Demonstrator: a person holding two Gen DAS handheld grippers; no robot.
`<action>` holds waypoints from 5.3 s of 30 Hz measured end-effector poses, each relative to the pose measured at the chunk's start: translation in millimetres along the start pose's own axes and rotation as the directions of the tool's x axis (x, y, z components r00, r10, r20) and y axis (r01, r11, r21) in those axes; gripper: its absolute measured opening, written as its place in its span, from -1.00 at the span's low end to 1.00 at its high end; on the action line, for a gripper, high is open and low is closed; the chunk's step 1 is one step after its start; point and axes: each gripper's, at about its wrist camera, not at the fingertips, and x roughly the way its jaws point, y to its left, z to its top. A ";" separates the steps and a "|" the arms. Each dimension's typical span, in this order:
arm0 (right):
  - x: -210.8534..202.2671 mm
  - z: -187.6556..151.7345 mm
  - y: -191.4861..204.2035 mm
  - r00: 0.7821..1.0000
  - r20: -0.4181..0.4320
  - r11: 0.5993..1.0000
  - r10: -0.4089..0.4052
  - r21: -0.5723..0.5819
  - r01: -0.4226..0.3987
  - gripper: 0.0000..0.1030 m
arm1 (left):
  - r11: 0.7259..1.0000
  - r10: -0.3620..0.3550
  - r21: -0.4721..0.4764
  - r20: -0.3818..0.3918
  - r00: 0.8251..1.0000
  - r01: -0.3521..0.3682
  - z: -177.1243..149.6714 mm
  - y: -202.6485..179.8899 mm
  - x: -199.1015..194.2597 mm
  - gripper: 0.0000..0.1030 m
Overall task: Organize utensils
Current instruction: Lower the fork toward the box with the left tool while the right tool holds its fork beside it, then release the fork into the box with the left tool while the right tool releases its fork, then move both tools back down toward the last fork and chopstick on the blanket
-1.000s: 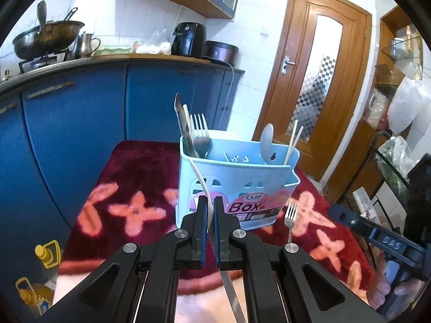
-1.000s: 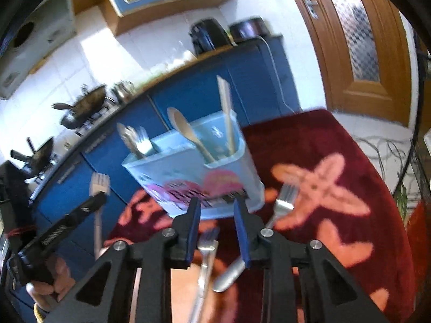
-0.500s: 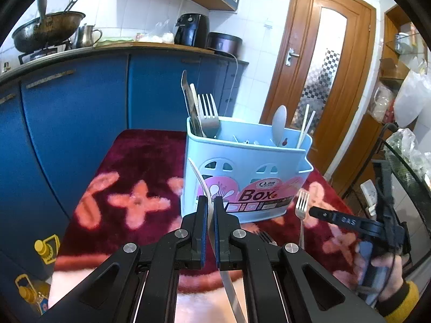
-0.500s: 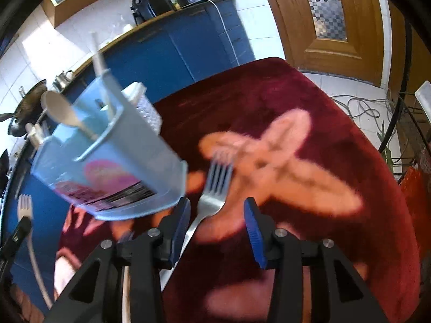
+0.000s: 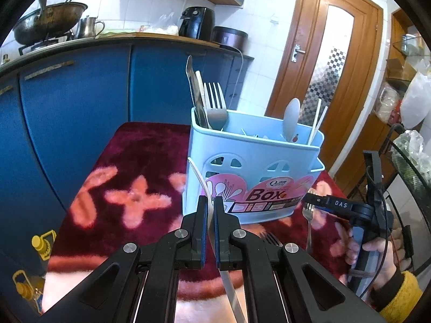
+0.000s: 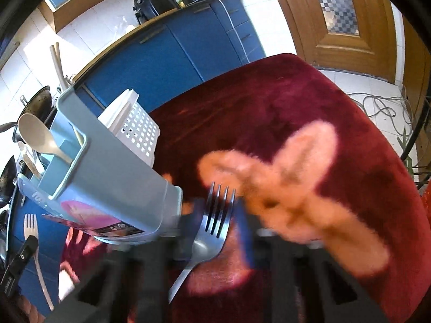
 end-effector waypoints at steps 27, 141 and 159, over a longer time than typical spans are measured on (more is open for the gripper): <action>-147.4 -7.3 69.5 0.926 0.370 0.989 0.072 -0.145 -0.019 -0.91 | 0.999 -0.005 0.035 0.106 0.994 0.001 19.9 -11.0 -35.6 -0.93; -198.0 -53.8 150.1 0.920 0.373 0.951 0.124 -0.308 -0.003 0.19 | 0.989 0.010 0.146 0.131 0.991 -0.030 31.9 -29.9 -105.2 -0.03; -154.9 -90.7 99.1 0.965 0.262 0.976 0.019 -0.213 0.038 0.27 | 0.996 -0.006 0.094 -0.031 0.999 0.009 -18.5 -28.7 -74.2 0.06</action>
